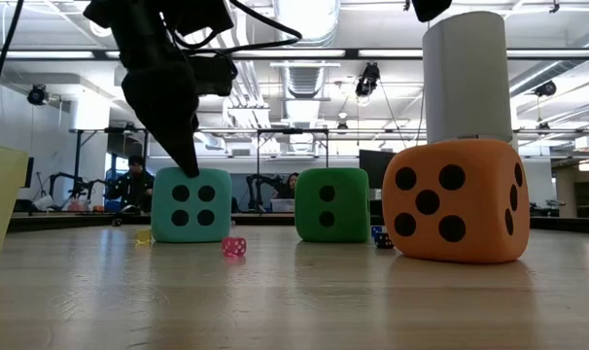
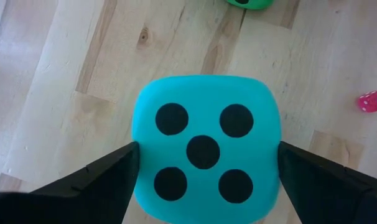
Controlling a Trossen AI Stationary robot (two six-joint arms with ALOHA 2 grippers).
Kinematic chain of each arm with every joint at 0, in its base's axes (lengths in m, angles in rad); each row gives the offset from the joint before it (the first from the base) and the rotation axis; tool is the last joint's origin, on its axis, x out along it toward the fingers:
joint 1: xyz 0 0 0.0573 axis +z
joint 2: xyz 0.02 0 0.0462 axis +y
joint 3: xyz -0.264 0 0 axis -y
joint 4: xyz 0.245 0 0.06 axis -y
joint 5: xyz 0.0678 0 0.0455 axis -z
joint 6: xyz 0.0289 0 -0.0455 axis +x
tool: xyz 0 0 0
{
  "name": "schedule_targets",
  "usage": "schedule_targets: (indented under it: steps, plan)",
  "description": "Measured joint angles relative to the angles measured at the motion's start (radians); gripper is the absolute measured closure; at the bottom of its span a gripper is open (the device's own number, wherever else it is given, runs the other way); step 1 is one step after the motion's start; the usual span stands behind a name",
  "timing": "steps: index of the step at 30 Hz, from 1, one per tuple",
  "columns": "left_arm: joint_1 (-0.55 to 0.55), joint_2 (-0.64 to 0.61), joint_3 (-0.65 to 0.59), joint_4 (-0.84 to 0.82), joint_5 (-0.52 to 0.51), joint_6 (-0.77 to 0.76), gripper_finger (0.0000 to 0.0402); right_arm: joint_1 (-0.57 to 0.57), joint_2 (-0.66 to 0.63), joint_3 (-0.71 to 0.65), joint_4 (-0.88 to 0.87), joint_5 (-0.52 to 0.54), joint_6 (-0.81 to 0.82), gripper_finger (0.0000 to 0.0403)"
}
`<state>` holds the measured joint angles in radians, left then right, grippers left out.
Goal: Pick & Place Dice
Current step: Put the large blue dice into the yellow bin
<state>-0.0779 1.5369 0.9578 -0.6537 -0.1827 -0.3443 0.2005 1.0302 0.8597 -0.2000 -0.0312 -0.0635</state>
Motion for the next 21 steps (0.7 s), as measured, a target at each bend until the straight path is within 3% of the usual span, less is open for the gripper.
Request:
schedule_targets:
  steps: [21]
  plan:
    - [0.001, -0.033, -0.016, 0.013, -0.002, -0.004, 0.0044, 0.000, 0.000, 0.000, 0.004, 0.000, 0.003, 0.0394]
